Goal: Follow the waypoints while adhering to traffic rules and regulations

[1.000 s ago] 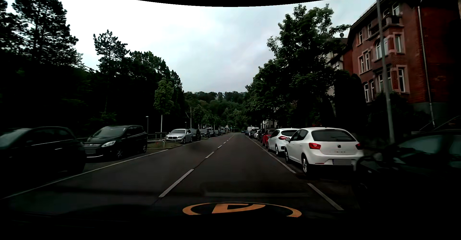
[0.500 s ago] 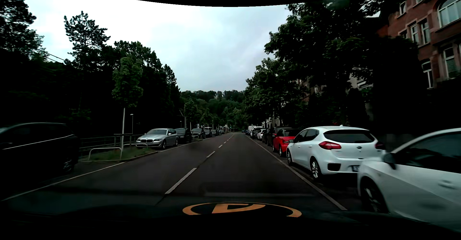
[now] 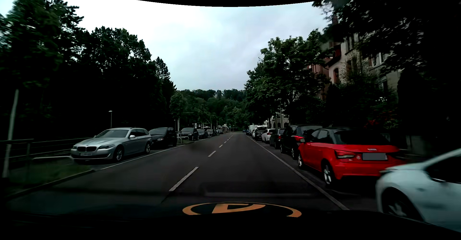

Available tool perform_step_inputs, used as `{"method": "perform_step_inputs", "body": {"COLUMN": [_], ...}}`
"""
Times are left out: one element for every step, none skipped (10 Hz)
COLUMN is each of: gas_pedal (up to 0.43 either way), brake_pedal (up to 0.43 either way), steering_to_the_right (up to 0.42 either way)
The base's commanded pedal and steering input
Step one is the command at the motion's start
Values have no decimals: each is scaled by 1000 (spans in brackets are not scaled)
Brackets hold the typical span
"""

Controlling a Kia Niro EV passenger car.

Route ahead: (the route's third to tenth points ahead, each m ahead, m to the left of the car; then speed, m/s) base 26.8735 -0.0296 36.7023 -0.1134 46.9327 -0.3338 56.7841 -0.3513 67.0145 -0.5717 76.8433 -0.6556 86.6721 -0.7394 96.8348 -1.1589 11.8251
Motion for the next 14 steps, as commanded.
{"method": "perform_step_inputs", "body": {"gas_pedal": [79, 67, 67, 67, 59, 59, 59, 59, 59, 59, 59, 59, 59, 59], "brake_pedal": [0, 0, 0, 0, 0, 0, 0, 0, 0, 0, 0, 0, 0, 0], "steering_to_the_right": [0, -3, -5, -2, -1, -1, -1, -1, -1, -1, -1, -1, -1, -1]}}
